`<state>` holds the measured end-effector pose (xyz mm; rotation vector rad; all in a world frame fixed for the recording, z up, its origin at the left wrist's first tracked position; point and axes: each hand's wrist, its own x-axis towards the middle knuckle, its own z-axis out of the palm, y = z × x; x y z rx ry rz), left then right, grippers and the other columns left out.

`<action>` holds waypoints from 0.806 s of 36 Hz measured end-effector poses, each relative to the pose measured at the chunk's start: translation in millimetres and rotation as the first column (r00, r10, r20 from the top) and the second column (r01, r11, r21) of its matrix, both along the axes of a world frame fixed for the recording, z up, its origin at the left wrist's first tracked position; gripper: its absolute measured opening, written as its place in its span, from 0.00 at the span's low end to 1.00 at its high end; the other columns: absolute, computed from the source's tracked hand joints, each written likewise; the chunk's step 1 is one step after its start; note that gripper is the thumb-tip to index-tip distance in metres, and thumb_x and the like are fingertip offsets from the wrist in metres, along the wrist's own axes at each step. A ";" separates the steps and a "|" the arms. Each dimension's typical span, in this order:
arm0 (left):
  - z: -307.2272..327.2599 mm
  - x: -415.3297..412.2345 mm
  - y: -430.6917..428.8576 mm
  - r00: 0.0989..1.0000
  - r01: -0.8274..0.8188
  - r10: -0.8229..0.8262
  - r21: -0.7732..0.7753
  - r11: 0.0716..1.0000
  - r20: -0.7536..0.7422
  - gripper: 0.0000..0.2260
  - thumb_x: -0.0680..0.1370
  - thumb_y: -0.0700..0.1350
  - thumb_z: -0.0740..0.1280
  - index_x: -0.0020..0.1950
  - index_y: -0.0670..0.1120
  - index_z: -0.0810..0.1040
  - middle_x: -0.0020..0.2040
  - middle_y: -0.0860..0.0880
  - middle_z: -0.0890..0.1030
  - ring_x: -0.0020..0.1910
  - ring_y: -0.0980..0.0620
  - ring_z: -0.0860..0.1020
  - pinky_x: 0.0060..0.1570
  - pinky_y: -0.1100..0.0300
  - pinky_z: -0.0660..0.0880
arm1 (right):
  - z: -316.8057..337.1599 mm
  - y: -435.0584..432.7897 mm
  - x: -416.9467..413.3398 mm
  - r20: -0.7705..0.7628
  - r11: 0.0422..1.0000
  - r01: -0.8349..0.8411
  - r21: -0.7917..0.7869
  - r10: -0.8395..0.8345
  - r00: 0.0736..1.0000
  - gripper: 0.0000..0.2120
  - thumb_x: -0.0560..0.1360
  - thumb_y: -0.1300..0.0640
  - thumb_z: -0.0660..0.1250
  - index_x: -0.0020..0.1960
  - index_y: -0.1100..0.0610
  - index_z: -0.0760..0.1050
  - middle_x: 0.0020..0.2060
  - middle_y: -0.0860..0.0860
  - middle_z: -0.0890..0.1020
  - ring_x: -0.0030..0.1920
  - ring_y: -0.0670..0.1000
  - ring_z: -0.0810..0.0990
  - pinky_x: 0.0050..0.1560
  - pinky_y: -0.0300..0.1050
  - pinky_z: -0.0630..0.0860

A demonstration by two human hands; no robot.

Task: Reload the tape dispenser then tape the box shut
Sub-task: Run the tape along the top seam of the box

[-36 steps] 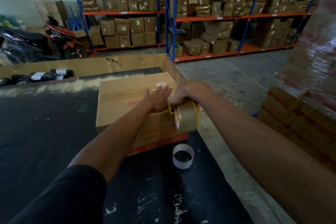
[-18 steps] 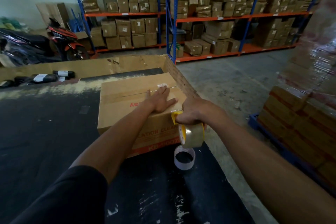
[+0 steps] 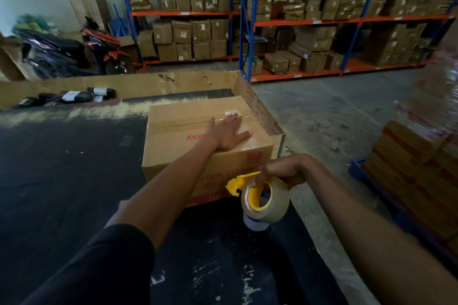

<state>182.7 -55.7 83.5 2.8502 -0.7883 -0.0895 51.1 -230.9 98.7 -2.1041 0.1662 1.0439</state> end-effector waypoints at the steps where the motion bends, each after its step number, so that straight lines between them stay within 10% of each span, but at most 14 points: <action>1: 0.6 -0.8 0.9 1.000 -0.004 0.004 -0.023 1.000 -0.005 0.36 0.81 0.69 0.51 0.83 0.50 0.53 0.84 0.51 0.50 0.83 0.50 0.49 0.78 0.34 0.43 | -1.5 -1.1 0.3 -0.009 1.000 -0.002 0.023 0.002 1.000 0.24 0.73 0.51 0.75 0.67 0.56 0.77 0.55 0.57 0.85 0.53 0.56 0.84 0.52 0.52 0.82; 12: 4.7 -5.9 59.4 0.991 -0.128 0.118 -0.225 0.966 -0.057 0.24 0.85 0.53 0.60 0.79 0.47 0.65 0.80 0.46 0.66 0.78 0.44 0.64 0.79 0.46 0.59 | -27.6 1.0 2.0 0.083 0.990 -0.060 0.125 0.050 0.995 0.21 0.76 0.60 0.70 0.68 0.61 0.75 0.54 0.60 0.82 0.51 0.57 0.81 0.48 0.52 0.79; 16: 5.1 -15.8 105.9 0.972 -0.233 0.224 -0.219 0.948 -0.068 0.23 0.84 0.54 0.59 0.80 0.50 0.64 0.80 0.47 0.66 0.79 0.44 0.63 0.78 0.42 0.59 | -31.0 16.0 4.5 0.151 0.986 -0.149 0.070 0.138 0.979 0.19 0.76 0.59 0.71 0.66 0.58 0.78 0.61 0.60 0.82 0.60 0.60 0.81 0.62 0.58 0.76; 24: 2.2 -31.4 172.8 0.904 -0.427 0.422 -0.082 0.901 -0.073 0.26 0.85 0.60 0.52 0.82 0.56 0.56 0.84 0.51 0.54 0.83 0.41 0.48 0.74 0.27 0.43 | -43.5 68.1 13.3 0.158 0.948 -0.313 0.055 0.301 0.941 0.16 0.73 0.53 0.75 0.60 0.50 0.83 0.59 0.54 0.84 0.59 0.56 0.82 0.64 0.61 0.76; 29: -6.2 -35.9 174.6 0.882 -0.462 0.434 -0.164 0.871 -0.183 0.27 0.86 0.59 0.49 0.84 0.54 0.50 0.84 0.50 0.46 0.83 0.39 0.48 0.79 0.35 0.49 | -58.7 108.8 15.5 0.074 0.945 -0.314 0.089 0.308 0.948 0.22 0.78 0.59 0.71 0.72 0.51 0.75 0.62 0.51 0.80 0.58 0.50 0.80 0.59 0.50 0.79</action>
